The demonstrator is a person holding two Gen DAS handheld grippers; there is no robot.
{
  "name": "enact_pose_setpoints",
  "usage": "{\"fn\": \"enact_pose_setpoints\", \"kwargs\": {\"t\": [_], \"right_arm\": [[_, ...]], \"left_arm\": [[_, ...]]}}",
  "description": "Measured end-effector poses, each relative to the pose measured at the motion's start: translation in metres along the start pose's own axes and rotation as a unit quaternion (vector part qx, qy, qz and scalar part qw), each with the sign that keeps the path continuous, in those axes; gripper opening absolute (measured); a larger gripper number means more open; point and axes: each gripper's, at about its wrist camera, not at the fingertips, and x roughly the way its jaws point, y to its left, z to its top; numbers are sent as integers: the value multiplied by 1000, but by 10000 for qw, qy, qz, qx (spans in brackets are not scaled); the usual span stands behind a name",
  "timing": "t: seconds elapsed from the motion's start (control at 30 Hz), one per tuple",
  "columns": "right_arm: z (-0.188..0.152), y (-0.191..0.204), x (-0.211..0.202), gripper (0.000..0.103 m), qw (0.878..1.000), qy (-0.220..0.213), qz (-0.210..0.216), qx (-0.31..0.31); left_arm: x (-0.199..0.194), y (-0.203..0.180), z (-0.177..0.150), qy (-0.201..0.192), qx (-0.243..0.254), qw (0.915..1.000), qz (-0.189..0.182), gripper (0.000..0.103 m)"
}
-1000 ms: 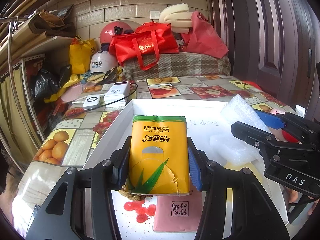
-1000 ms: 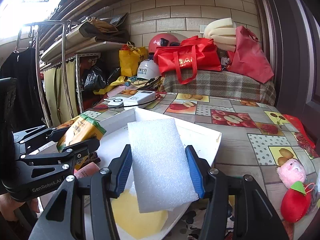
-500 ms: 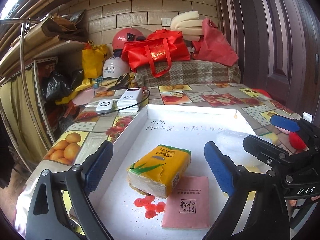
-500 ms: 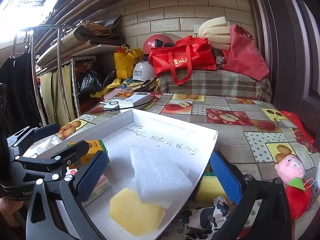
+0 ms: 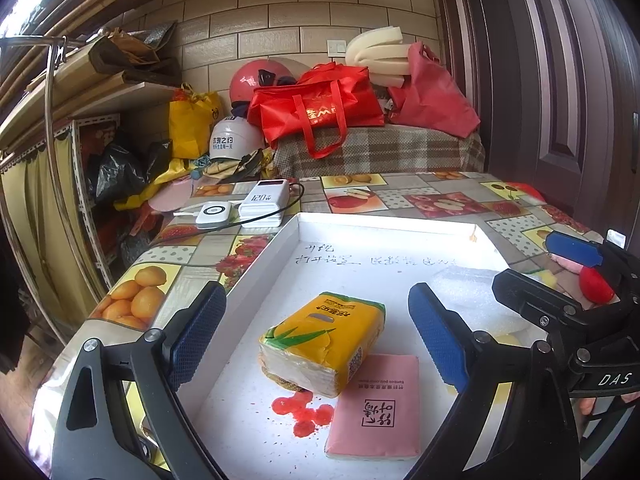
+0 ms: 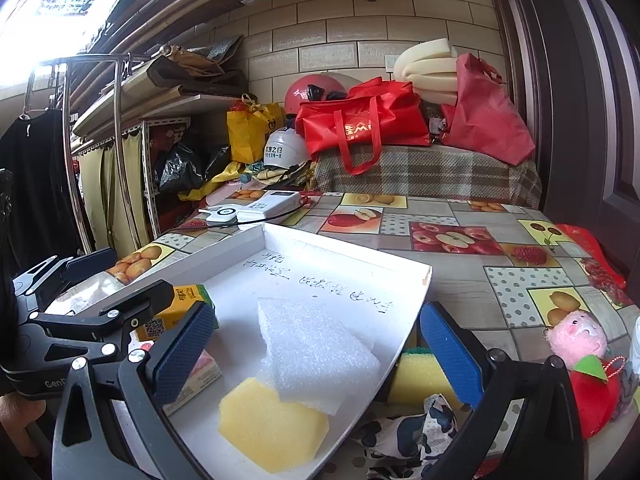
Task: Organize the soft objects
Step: 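Withdraw both open tools from the tray toward the remaining items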
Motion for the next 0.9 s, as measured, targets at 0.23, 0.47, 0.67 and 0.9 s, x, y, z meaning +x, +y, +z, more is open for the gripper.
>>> {"fn": "enact_pose_setpoints", "kwargs": {"t": [0.23,0.47,0.67,0.9], "right_arm": [[0,-1,-1,103,10000,-11,3,7],[3,-1,-5,103,9999,-108,-15,58],[3,-2,-6,103,9998,-157,-24,90],[1,-9,-14,103,9994,-253,-32,232]], "left_arm": [[0,1,0,-2,-1,10000,-4,93],[-1,4,1,-21,-17,10000,4,93],[-1,5,0,-18,-16,10000,-4,93],[-6,8,2,-119,-45,9999,44,93]]}}
